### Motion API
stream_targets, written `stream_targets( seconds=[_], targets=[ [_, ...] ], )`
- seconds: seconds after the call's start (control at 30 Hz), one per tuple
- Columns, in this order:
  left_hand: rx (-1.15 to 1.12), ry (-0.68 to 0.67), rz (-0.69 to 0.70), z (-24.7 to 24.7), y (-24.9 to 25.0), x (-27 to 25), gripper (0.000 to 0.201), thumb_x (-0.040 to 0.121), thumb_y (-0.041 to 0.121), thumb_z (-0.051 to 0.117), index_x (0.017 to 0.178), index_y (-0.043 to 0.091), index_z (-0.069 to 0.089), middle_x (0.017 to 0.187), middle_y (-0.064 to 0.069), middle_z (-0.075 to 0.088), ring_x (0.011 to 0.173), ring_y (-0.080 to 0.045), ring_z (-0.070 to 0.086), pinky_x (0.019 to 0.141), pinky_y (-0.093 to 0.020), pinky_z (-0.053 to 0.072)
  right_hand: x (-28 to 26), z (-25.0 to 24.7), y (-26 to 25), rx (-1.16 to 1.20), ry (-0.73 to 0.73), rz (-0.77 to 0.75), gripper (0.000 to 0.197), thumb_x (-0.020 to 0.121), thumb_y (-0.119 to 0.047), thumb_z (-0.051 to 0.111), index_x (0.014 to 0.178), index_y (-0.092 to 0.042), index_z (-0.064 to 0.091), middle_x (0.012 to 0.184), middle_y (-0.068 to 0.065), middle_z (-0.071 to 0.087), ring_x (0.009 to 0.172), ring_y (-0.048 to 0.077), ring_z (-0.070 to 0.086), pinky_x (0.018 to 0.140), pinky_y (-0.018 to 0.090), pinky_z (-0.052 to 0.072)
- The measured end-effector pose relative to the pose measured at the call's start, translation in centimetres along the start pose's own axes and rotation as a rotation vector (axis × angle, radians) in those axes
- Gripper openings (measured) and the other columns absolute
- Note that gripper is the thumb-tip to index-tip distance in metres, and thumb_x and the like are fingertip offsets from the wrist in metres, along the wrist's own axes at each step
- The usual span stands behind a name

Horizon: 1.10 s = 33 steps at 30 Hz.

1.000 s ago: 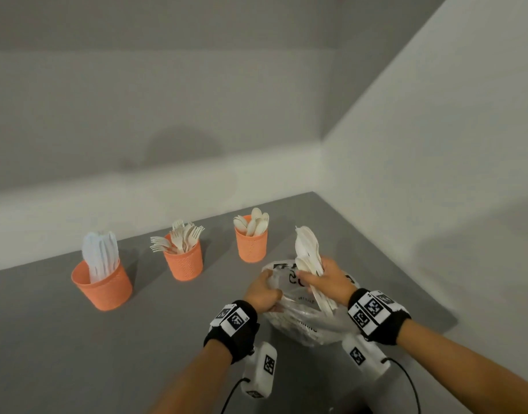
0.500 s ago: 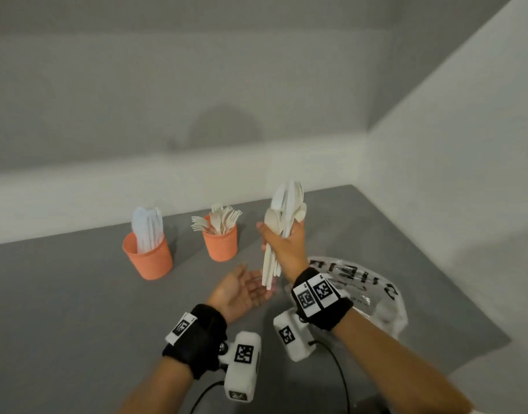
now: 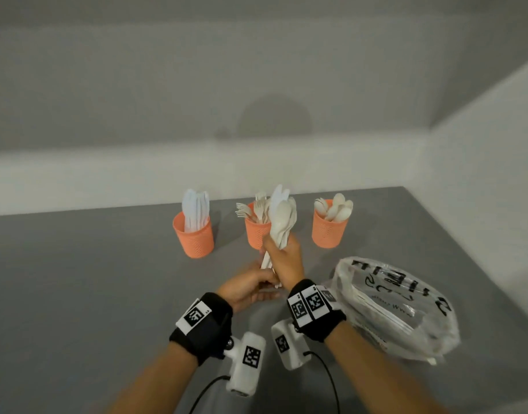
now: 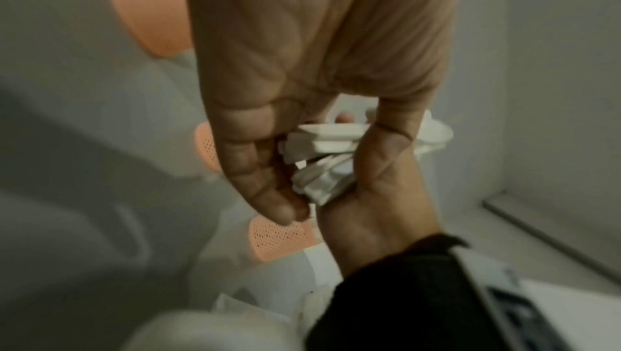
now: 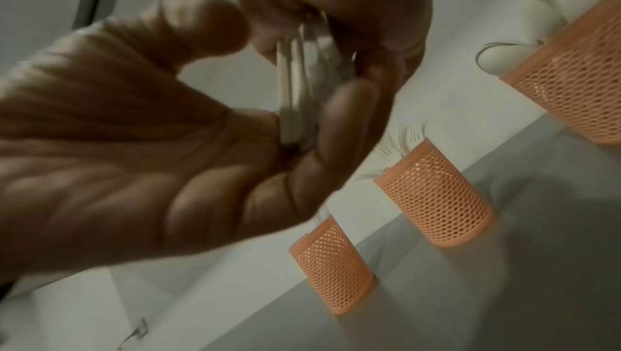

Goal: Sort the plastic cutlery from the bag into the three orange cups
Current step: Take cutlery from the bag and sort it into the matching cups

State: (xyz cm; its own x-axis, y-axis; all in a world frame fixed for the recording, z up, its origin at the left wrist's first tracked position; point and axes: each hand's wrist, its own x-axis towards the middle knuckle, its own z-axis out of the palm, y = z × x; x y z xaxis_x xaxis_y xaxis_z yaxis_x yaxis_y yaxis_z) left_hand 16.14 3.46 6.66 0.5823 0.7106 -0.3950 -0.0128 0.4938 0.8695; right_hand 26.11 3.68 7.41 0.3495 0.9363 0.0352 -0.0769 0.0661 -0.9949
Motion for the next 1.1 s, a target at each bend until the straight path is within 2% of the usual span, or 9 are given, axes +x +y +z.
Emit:
stream_targets(
  seconds=[0.1, 0.23, 0.33, 0.57, 0.7, 0.83, 0.9, 1.0, 1.1],
  targets=[
    [0.206, 0.037, 0.013, 0.0, 0.4, -0.3, 0.023, 0.083, -0.006, 0.052, 0.094, 0.013, 0.051, 0.07, -0.004, 0.055, 0.053, -0.005, 0.056, 0.042, -0.014, 0.041, -0.4, 0.3, 0.6, -0.028, -0.105, 0.019, 0.026, 0.086, -0.006, 0.061, 0.11, 0.0, 0.054, 0.059, -0.007, 0.06, 0.052, 0.003, 0.058, 0.058, 0.02, 0.049],
    [0.406, 0.059, 0.062, -0.1, 0.3, -0.4, 0.011, 0.086, 0.0, 0.05, 0.081, 0.01, 0.049, 0.057, -0.001, 0.05, 0.042, -0.005, 0.045, 0.036, -0.013, 0.028, -0.6, -0.1, 0.2, -0.046, -0.257, 0.096, 0.013, 0.085, -0.007, 0.064, 0.076, -0.016, 0.058, 0.062, 0.0, 0.063, 0.056, 0.004, 0.062, 0.063, 0.018, 0.05],
    [0.375, 0.133, 0.12, 0.4, 0.0, -0.4, 0.02, 0.09, 0.002, 0.045, 0.072, 0.01, 0.045, 0.046, 0.004, 0.042, 0.036, -0.005, 0.039, 0.035, -0.015, 0.028, -0.5, -0.4, 0.3, 0.04, -0.343, 0.271, 0.007, 0.085, -0.018, 0.064, 0.079, -0.013, 0.062, 0.074, 0.002, 0.069, 0.068, 0.013, 0.065, 0.059, 0.026, 0.053],
    [0.736, 0.304, 0.131, -0.3, -1.1, 1.0, 0.013, 0.091, 0.01, 0.049, 0.102, 0.003, 0.046, 0.054, -0.002, 0.049, 0.031, -0.004, 0.044, 0.034, -0.016, 0.037, 0.6, 0.9, 1.3, 0.107, -0.028, 0.345, 0.013, 0.077, -0.004, 0.069, 0.069, -0.008, 0.06, 0.06, 0.003, 0.062, 0.053, 0.01, 0.06, 0.059, 0.022, 0.049],
    [0.877, 0.344, 0.136, -0.4, -1.1, 0.7, 0.03, 0.092, 0.014, 0.051, 0.116, -0.003, 0.046, 0.066, 0.001, 0.051, 0.046, -0.011, 0.048, 0.037, -0.013, 0.038, 0.7, 1.4, 1.7, 0.111, -0.061, 0.405, 0.011, 0.081, -0.004, 0.064, 0.073, -0.007, 0.057, 0.063, 0.006, 0.059, 0.056, 0.014, 0.059, 0.057, 0.022, 0.05],
    [1.087, 0.016, 0.096, -1.4, 0.9, -1.0, 0.042, 0.078, 0.042, 0.068, 0.111, 0.02, 0.052, 0.092, 0.003, 0.053, 0.083, -0.013, 0.053, 0.07, -0.016, 0.042, 1.4, 0.4, 2.1, 0.3, -0.097, 0.443, 0.014, 0.09, -0.002, 0.05, 0.078, -0.009, 0.048, 0.045, -0.002, 0.046, 0.044, 0.012, 0.056, 0.045, 0.023, 0.048],
    [0.975, 0.013, 0.026, -2.7, 2.0, -1.3, 0.044, 0.073, 0.056, 0.065, 0.099, 0.021, 0.062, 0.097, -0.003, 0.063, 0.086, -0.012, 0.057, 0.077, -0.021, 0.044, 1.7, -0.7, 2.3, 0.271, -0.129, 0.458, 0.014, 0.089, -0.003, 0.047, 0.079, -0.012, 0.048, 0.043, -0.005, 0.043, 0.038, 0.009, 0.046, 0.04, 0.021, 0.041],
    [0.698, 0.306, 0.182, -4.3, 3.7, -0.6, 0.026, 0.087, 0.034, 0.061, 0.089, 0.008, 0.063, 0.088, -0.004, 0.066, 0.069, -0.002, 0.06, 0.062, -0.014, 0.046, 1.6, -1.3, 2.5, 0.244, -0.177, 0.481, 0.016, 0.087, -0.001, 0.044, 0.077, -0.013, 0.048, 0.043, -0.004, 0.041, 0.034, 0.008, 0.036, 0.038, 0.018, 0.035],
    [0.514, 0.478, 0.382, -4.0, 4.8, 0.0, 0.01, 0.089, 0.019, 0.06, 0.079, 0.016, 0.059, 0.072, 0.001, 0.06, 0.045, 0.004, 0.053, 0.045, -0.009, 0.041, 1.1, -0.6, 2.6, 0.093, -0.217, 0.415, 0.017, 0.087, -0.001, 0.047, 0.075, -0.012, 0.05, 0.047, -0.002, 0.046, 0.034, 0.009, 0.039, 0.038, 0.019, 0.036]
  ],
)
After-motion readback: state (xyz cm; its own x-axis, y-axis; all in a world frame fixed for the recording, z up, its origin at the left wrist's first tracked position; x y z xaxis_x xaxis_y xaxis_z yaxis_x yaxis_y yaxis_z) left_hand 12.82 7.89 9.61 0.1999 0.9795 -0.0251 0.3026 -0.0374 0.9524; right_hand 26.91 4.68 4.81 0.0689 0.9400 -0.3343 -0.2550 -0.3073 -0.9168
